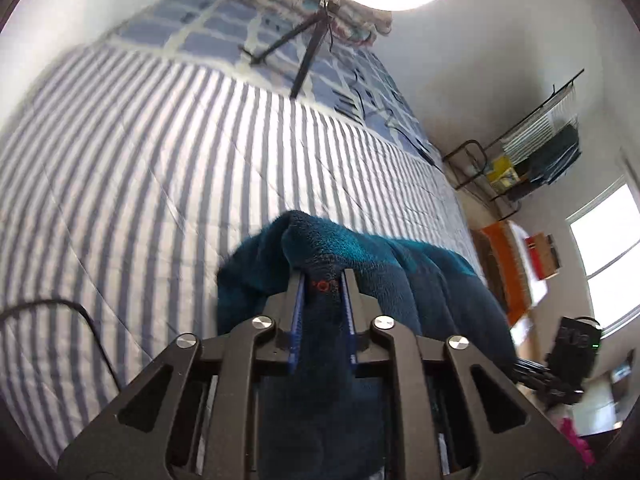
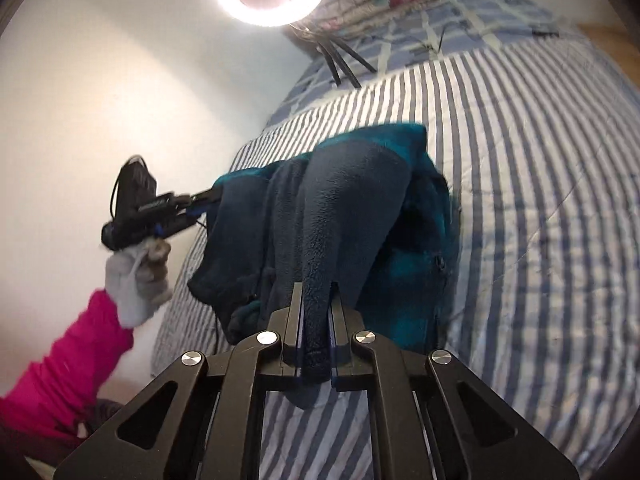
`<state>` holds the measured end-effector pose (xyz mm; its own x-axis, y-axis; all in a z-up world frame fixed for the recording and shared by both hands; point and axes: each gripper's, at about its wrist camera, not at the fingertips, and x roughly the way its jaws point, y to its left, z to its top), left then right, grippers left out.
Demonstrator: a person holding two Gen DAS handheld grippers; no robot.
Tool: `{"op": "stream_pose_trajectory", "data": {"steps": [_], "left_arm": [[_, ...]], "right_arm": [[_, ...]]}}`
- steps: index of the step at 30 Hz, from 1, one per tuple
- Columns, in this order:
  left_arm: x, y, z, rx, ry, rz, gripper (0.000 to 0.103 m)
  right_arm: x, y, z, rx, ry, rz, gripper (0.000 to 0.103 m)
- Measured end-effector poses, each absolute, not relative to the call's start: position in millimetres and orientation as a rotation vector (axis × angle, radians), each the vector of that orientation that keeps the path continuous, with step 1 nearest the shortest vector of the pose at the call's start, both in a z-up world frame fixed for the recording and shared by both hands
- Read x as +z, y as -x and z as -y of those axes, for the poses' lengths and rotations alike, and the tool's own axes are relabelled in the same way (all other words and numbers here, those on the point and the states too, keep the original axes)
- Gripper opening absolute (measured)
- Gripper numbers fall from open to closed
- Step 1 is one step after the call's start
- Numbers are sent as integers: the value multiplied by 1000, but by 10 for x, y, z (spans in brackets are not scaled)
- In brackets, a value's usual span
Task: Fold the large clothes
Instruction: 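Lower the folded bundle and press it flat with both grippers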
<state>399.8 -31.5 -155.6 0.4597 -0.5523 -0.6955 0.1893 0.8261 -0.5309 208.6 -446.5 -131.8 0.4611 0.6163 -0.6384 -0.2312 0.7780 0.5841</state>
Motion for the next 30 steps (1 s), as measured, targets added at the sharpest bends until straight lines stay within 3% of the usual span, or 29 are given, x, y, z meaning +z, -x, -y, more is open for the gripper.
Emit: {"op": "stream_pose_trajectory", "data": {"steps": [6,7,10,13,14,16,17,18,22,30], "left_arm": [[-2007,-3999,349,-383,262,-1102,13],[-2028,-3977,337,-385,254,-1104,19],[-1918,-3886,231,-376,242,-1094,27],[-1610,-3774,79,-357,234,-1020,27],[-1511,-3742,66,-355,222,-994,27],[-1304,-3686,82,-374,207,-938,27],[-1233,-3680,106,-385,210,-925,27],[-1170,-3687,146,-396,214,-914,27],[-1098,-3740,353,-439,217,-911,27],[-1250,-3856,794,-477,174,-930,27]], "right_arm": [[-1750,-2052,4500,432,-406,-1034,7],[-1824,-2062,4474,434,-391,-1052,7],[-1776,-2077,4475,466,-382,-1068,13],[-1453,-2036,4487,491,-260,-1028,14],[-1327,-2023,4505,507,-225,-1005,17],[-1139,-2032,4572,524,-206,-963,39],[-1048,-2075,4627,507,-212,-932,58],[-1002,-2144,4670,496,-229,-908,61],[-1025,-2633,4863,476,-389,-884,61],[-1684,-3461,4805,447,-619,-1006,61]]}}
